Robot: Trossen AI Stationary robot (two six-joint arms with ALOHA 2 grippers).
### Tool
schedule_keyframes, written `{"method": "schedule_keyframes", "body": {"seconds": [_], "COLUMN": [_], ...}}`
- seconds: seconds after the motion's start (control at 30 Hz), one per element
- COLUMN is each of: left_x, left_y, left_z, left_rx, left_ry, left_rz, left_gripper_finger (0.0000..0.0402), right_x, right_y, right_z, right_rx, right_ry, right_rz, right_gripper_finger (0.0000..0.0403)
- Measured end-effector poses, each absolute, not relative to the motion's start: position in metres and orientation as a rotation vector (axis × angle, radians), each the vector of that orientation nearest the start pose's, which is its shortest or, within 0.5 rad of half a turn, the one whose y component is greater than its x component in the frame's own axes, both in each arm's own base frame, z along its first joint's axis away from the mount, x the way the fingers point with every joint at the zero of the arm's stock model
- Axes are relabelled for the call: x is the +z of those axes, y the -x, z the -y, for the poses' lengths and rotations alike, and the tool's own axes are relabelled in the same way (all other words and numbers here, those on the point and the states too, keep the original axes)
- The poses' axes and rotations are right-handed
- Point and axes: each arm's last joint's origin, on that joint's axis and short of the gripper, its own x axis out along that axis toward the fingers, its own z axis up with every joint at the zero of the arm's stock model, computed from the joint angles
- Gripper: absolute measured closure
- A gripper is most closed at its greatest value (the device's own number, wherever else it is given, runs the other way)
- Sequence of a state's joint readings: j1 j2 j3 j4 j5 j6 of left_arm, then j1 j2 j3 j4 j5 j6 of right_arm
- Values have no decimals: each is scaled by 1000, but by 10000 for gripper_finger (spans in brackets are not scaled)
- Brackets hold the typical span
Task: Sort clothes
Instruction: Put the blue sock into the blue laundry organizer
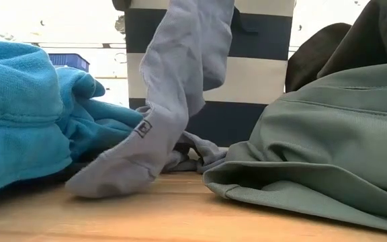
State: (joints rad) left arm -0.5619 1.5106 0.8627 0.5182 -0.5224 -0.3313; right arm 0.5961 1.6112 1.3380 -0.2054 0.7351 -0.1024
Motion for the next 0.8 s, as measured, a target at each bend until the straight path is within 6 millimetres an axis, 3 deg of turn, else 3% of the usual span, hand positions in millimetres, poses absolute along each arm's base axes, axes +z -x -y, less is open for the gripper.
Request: {"method": "schedule_keyframes", "body": {"seconds": [0.4, 0.5, 0.67, 0.8], "left_x": [255, 256, 262, 269], "left_y": [-291, -291, -288, -286], "left_z": [151, 153, 160, 168], "left_rx": [14, 6, -70, -188], "left_ry": [264, 236, 161, 113], "left_rz": [-114, -100, -50, 6], "left_gripper_finger": [195, 240, 380, 391], "right_x": [325, 325, 324, 323], "right_y": [-317, -317, -317, -316], "right_z": [-182, -183, -185, -189], "right_rx": [-133, -127, -33, 24], "right_ry": [391, 396, 376, 362], "right_rz": [-322, -321, -326, -331], "right_gripper_finger": [403, 403, 403, 391]}}
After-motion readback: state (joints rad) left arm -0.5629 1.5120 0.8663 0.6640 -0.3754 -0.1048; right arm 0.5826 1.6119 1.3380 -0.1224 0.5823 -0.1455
